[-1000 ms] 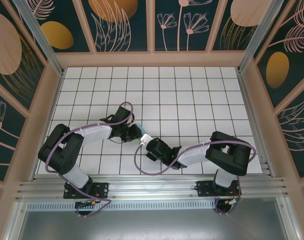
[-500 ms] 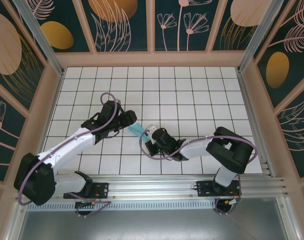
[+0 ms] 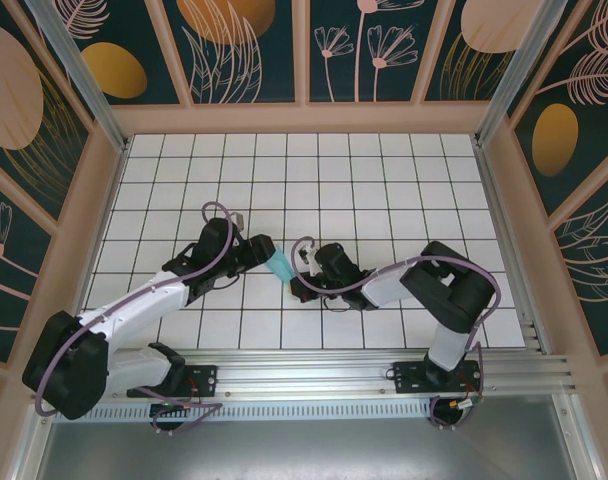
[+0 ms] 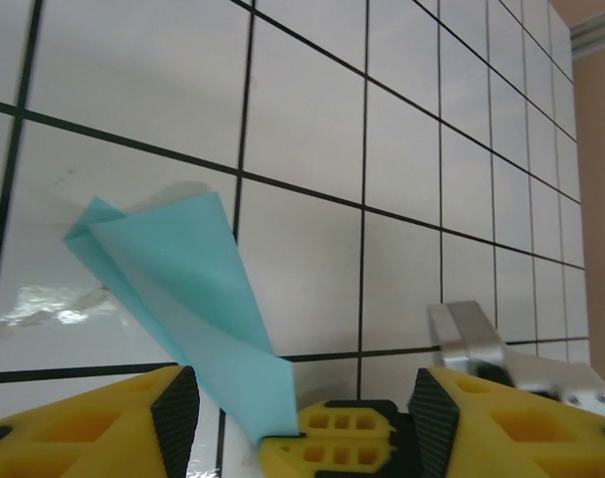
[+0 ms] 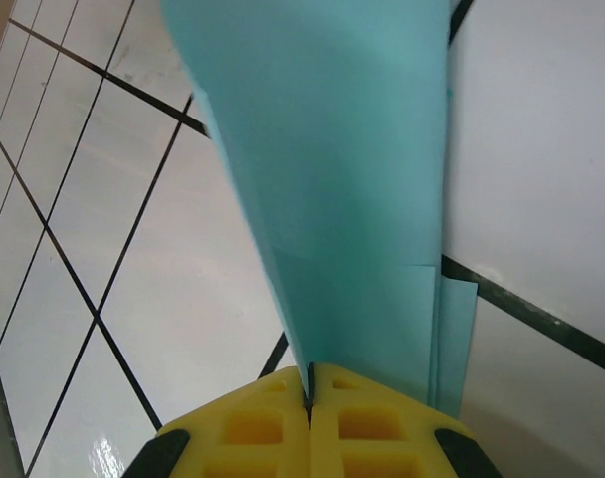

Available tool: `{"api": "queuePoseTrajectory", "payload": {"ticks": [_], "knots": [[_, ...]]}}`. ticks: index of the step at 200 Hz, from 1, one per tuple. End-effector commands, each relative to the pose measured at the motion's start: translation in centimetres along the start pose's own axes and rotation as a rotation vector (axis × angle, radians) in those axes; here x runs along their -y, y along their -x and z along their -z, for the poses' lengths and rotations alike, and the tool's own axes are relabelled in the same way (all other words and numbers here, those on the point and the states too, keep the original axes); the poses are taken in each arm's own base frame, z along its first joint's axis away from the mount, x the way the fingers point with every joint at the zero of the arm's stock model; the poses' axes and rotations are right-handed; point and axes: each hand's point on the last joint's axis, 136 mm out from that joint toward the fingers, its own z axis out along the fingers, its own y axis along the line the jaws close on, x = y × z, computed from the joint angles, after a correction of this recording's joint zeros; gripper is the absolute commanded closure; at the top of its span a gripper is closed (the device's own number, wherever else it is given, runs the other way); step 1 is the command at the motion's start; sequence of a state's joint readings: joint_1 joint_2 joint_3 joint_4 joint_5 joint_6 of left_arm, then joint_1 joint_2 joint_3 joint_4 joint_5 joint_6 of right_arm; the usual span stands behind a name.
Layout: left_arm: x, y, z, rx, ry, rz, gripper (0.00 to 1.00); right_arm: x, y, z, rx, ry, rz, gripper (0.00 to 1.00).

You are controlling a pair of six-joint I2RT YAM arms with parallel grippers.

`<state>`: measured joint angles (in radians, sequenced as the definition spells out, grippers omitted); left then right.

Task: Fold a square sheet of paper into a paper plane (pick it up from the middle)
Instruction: Fold the wing for the fifth time at the center of the table.

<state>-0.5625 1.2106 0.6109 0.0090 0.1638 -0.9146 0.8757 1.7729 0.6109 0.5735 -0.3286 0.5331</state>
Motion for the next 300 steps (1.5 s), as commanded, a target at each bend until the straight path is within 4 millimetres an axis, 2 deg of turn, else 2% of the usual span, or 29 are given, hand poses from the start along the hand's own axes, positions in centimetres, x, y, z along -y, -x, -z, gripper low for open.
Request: {"api": "queuePoseTrajectory", "payload": {"ticks": [1,42,95,135,168,204,236,300], "knots": [[1.4,-0.3,-0.5,-0.023,-0.093,0.013,0.39,-1.2,0.5,-0.2,-0.004,0.101,-0.09,1.0],[1.6,-0.8,-0.8,-0.044,-0.122,-0.001,0.39,-1.7,1.1,0.3,-0.014,0.172,-0.171,1.0],[2.3,-1.8,-1.6,-0.098,-0.185,0.014,0.36,-1.6,1.1,-0.2,-0.074,0.224,-0.271,1.0],[2.6,-2.8,-3.1,-0.157,-0.228,0.016,0.36,-1.6,1.4,-0.3,-0.083,0.242,-0.299,1.0],[2.0,-3.3,-3.8,-0.171,-0.227,0.016,0.36,-1.5,1.6,-0.2,-0.083,0.25,-0.33,1.0],[2.3,-3.2,-3.6,-0.163,-0.247,-0.001,0.34,-0.8,1.2,-0.6,-0.091,0.24,-0.387,1.0],[1.2,-3.9,-3.5,-0.169,-0.226,-0.016,0.34,-0.3,0.9,-0.8,-0.097,0.242,-0.446,1.0],[1.3,-4.5,-3.6,-0.178,-0.271,-0.054,0.33,-0.6,1.0,-0.7,-0.111,0.286,-0.519,1.0]]}}
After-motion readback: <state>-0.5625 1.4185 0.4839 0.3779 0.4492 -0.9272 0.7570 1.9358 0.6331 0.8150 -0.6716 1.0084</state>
